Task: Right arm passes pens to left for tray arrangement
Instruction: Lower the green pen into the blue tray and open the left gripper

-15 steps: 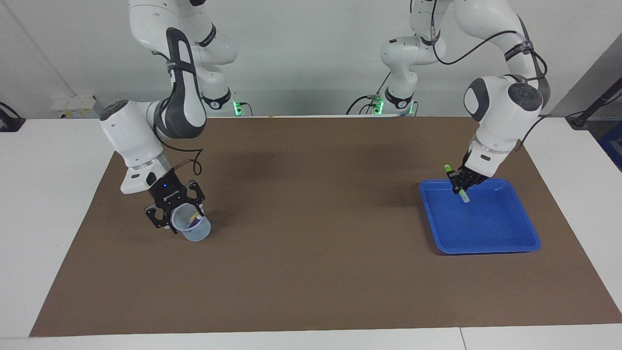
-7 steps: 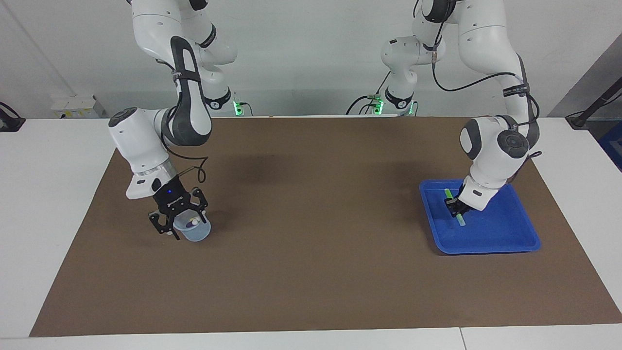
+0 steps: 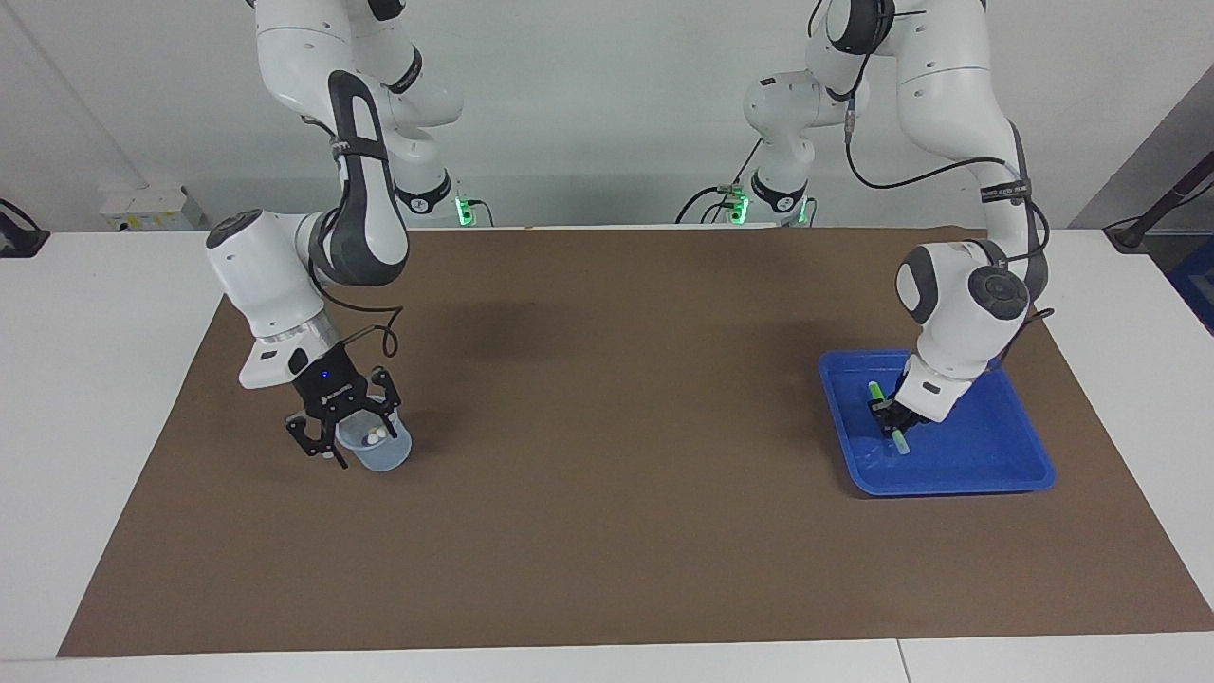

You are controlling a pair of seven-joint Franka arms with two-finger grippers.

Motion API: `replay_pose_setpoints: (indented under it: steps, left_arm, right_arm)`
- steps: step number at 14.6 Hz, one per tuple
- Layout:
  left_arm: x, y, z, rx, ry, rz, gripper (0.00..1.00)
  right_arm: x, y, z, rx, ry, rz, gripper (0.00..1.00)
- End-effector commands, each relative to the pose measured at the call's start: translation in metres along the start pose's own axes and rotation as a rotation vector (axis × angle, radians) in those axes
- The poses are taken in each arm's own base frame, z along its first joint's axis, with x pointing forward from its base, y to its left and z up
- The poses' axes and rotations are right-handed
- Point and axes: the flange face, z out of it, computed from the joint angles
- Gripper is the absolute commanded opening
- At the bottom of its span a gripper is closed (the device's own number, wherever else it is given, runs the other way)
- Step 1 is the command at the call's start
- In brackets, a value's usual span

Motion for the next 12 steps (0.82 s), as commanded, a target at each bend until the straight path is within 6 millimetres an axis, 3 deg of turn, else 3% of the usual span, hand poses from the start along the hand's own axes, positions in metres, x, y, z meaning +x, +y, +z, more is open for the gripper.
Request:
replay_pose_setpoints:
  steps: [1,4,5,8,12]
  left_arm:
    - [0.002,0.002,0.006,0.005,0.015,0.008,0.00]
    - [-0.003,0.000,0.013,0.004,0.015,0.004,0.00]
    - [-0.004,0.000,0.014,0.004,0.012,0.003,0.13]
    - [-0.007,-0.004,0.015,0.005,0.012,-0.004,1.00]
    - [-0.005,-0.006,0.010,0.008,-0.005,-0.005,1.00]
  right_arm:
    - [0.017,0.002,-0.019,-0.013,0.046,0.020,0.78]
    - [0.015,0.010,-0.027,-0.038,0.058,0.015,0.78]
    - [0.015,0.010,-0.027,-0.040,0.059,0.026,0.78]
    - [-0.003,0.018,-0.019,-0.035,0.034,0.049,0.78]
    - [-0.014,0.012,-0.013,-0.021,0.013,0.045,0.78]
